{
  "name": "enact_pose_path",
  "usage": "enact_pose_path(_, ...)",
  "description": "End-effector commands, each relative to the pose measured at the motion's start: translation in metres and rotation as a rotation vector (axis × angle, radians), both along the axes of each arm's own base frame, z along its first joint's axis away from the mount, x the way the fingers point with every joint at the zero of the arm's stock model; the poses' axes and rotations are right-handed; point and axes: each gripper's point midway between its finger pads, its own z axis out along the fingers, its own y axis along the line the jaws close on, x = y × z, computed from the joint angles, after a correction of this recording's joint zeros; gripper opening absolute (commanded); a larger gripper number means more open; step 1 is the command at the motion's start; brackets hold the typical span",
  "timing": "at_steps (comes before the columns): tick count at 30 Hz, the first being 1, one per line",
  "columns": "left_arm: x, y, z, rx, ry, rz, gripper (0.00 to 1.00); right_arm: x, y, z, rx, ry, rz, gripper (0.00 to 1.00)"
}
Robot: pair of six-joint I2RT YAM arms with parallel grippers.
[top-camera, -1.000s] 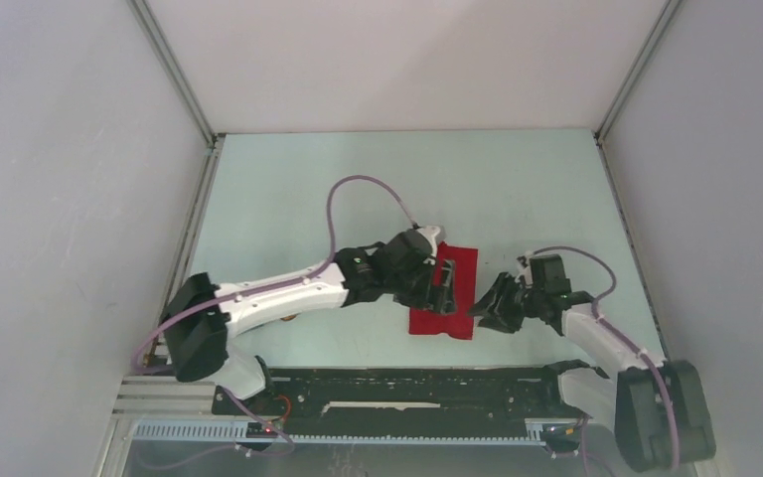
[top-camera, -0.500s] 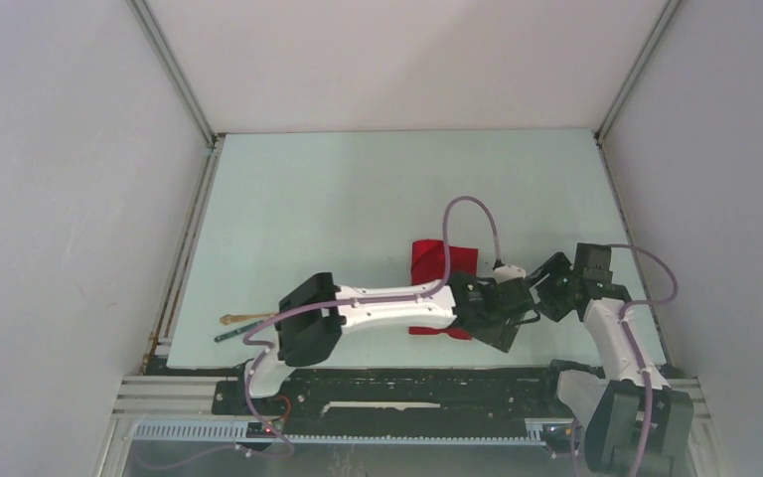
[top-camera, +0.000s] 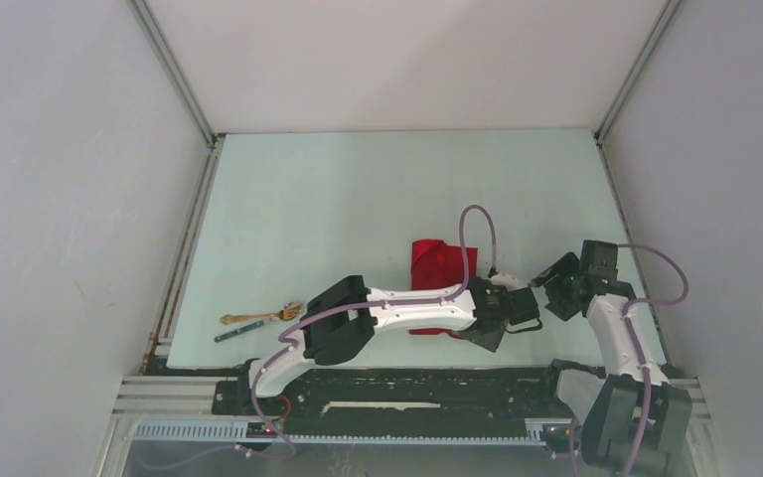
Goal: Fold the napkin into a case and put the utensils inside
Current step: Pick up the 2/3-rectangle-folded napkin from the center of the board.
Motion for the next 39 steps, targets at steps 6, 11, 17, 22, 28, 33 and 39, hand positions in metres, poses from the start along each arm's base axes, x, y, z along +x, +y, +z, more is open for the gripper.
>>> enact_pose_path(6, 0.014, 0.007, -0.003, 0.050, -0.050, 0.034, 0.47, 0.011, 0.008, 0.006, -0.017, -0.031, 0.095, 0.69)
enact_pose_path(11, 0.016, 0.012, -0.008, 0.069, -0.048, 0.030, 0.30, 0.012, 0.033, 0.008, 0.095, -0.091, 0.225, 0.71)
enact_pose_path(17, 0.026, 0.015, 0.031, -0.042, -0.097, 0.052, 0.00, 0.011, 0.073, 0.008, 0.375, -0.224, 0.403, 0.78)
enact_pose_path(22, 0.030, 0.022, 0.061, -0.188, -0.072, 0.085, 0.00, 0.010, 0.097, 0.014, 0.444, -0.258, 0.532, 1.00)
enact_pose_path(28, 0.032, 0.025, 0.076, -0.238, -0.059, 0.087, 0.00, 0.006, 0.125, 0.007, 0.510, -0.223, 0.594, 1.00)
enact_pose_path(33, 0.031, 0.025, 0.079, -0.245, -0.052, 0.080, 0.00, 0.006, 0.147, -0.003, 0.567, -0.195, 0.612, 0.97)
enact_pose_path(39, 0.028, 0.030, 0.075, -0.238, -0.044, 0.080, 0.00, 0.014, 0.165, -0.016, 0.599, -0.170, 0.608, 0.95)
